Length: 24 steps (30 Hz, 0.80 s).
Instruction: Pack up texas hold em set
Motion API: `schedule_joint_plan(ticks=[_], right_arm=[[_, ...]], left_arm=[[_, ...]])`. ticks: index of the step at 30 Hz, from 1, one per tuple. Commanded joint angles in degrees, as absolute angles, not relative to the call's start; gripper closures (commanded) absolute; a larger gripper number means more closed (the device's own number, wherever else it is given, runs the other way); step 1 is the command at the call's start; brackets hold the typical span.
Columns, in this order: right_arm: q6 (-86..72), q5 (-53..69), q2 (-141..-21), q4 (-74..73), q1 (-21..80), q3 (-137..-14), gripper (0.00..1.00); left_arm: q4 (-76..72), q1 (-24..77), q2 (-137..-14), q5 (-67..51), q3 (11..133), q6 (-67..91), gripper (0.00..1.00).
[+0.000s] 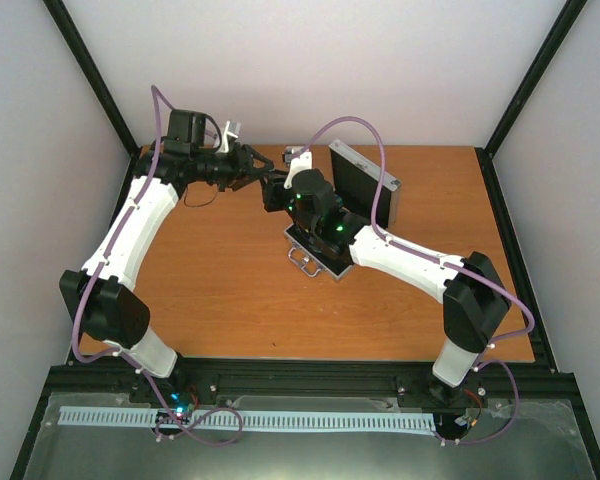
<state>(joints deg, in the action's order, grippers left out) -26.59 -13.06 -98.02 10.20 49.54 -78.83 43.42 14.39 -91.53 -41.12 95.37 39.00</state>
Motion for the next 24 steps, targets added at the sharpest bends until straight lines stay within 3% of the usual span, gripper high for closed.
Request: schedule_joint_plan(ticks=[1, 4, 6, 16, 24], right_arm=[[-26.54, -17.74, -98.97, 13.90, 48.11, -79.84, 0.70], [-26.46, -16.92, -99.03, 13.75, 47.52, -79.92, 0.90], [-26.29, -16.71, -98.71, 13.56, 47.32, -79.88, 0.97], [-22.89, -16.01, -94.37, 12.09, 46.85, -77.62, 0.97], [-21.01, -15.28, -90.68, 9.52, 46.67, -75.71, 0.97]], left_arm=[[45.24, 15.82, -90.29, -43.95, 96.80, 39.36, 0.68], [45.28, 15.82, -90.10, -43.99, 96.68, 39.30, 0.68], [45.26, 15.82, -90.13, -43.97, 96.70, 39.22, 0.68], [45.75, 15.82, -90.46, -43.85, 97.28, 38.92, 0.67], [45.70, 15.82, -90.38, -43.87, 96.70, 38.23, 0.53]])
